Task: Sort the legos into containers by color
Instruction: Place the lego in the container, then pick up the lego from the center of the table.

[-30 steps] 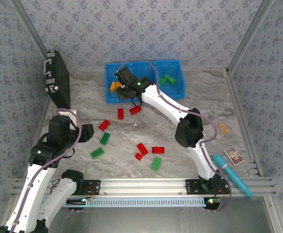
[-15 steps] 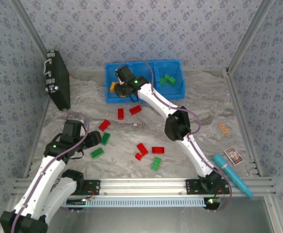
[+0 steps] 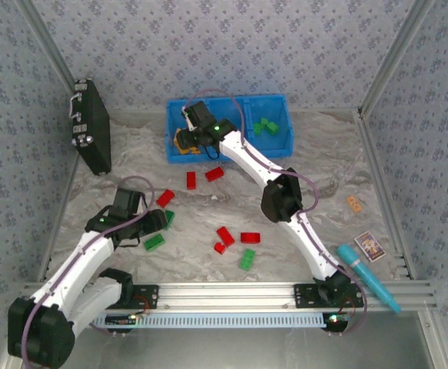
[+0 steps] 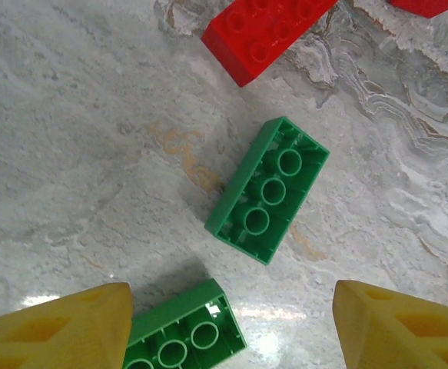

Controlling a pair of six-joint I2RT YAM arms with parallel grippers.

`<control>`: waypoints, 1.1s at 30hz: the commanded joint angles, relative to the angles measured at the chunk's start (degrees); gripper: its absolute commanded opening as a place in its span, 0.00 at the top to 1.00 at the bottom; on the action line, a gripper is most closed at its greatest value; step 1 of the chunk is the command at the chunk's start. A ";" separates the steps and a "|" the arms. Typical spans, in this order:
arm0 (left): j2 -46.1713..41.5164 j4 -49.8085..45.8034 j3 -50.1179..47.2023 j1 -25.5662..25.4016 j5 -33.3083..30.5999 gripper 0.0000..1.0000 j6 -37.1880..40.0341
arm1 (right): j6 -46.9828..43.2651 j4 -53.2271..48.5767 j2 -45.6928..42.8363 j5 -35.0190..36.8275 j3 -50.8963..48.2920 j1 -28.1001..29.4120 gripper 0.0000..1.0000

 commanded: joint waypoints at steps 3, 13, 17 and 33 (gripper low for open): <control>7.80 3.03 6.72 -2.08 -3.98 0.31 8.03 | -3.13 -0.53 -11.95 1.01 -4.09 0.39 0.33; 16.39 2.58 9.11 -6.67 -4.36 0.35 13.23 | -3.00 5.17 -32.09 2.50 -29.75 -2.87 0.29; 17.36 1.32 9.43 -7.86 -6.50 0.37 13.19 | -2.05 9.56 -38.14 2.03 -38.77 -4.59 0.28; 34.30 2.30 14.27 -13.35 -11.29 0.35 8.74 | -2.47 15.17 -53.71 -1.97 -57.62 -10.24 0.26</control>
